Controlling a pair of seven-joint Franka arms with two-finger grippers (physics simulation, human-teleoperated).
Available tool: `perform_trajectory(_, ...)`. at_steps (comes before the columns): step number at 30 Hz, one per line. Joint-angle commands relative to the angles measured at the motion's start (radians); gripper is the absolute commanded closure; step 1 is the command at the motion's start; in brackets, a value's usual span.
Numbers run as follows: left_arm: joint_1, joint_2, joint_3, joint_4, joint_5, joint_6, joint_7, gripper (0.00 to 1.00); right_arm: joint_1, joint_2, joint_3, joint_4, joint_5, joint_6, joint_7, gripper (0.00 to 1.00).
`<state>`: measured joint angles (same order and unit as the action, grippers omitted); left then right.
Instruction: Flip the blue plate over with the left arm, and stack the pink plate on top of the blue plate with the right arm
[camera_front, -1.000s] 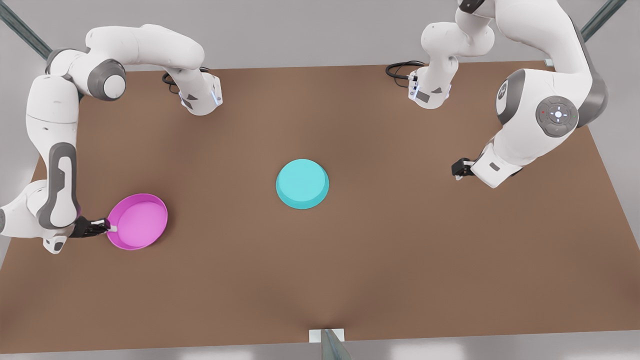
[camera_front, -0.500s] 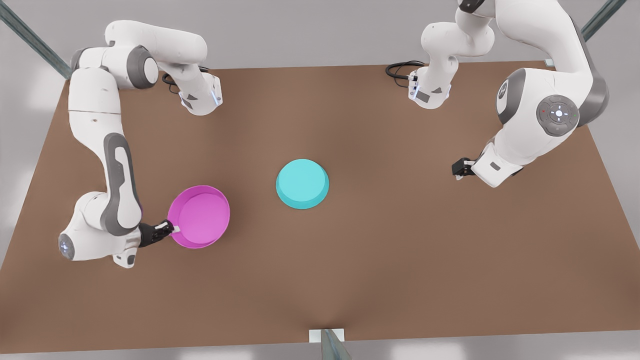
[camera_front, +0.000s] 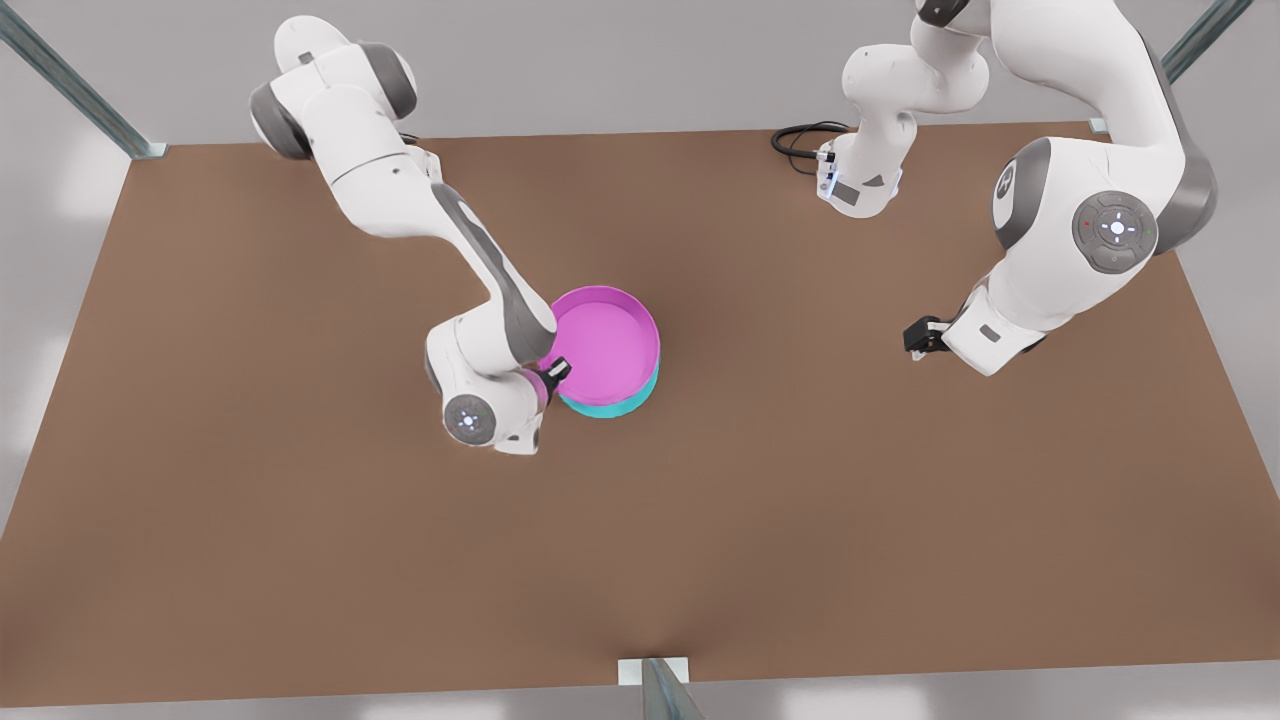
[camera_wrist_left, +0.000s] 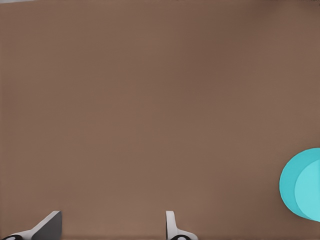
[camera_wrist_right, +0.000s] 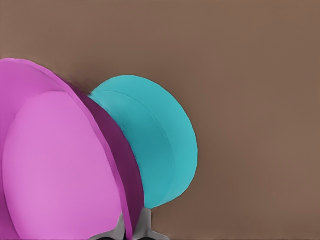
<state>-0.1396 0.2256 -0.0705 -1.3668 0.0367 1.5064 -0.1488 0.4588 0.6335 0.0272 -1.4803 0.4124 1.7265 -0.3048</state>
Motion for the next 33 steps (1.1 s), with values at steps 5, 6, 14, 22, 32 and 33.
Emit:
perform_trajectory(5,0.000,0.001,0.000,-0.002,0.000,0.000,0.000,0.00,0.046,0.026,-0.001,-0.051,-0.006,0.119,0.001,0.79)
perform_trajectory(6,0.000,0.001,0.000,0.000,0.000,0.000,0.000,0.00,0.050,0.026,-0.001,-0.058,-0.006,0.136,0.001,0.79)
perform_trajectory(14,-0.002,0.001,0.000,0.000,0.000,0.000,-0.002,0.00,0.061,0.031,-0.020,-0.055,-0.012,0.137,0.000,0.00)
perform_trajectory(22,0.000,0.001,0.000,0.000,-0.004,0.002,-0.002,0.00,0.031,-0.057,-0.130,0.017,-0.020,-0.008,-0.005,0.00)
perform_trajectory(32,0.002,-0.025,0.041,0.000,-0.060,-0.012,0.037,0.00,-0.344,-0.451,-0.191,0.170,-0.446,-0.306,0.067,0.00)
perform_trajectory(33,0.003,-0.026,0.044,-0.009,-0.081,-0.014,0.041,0.00,-0.344,-0.434,-0.190,0.181,-0.446,-0.312,0.065,0.00)
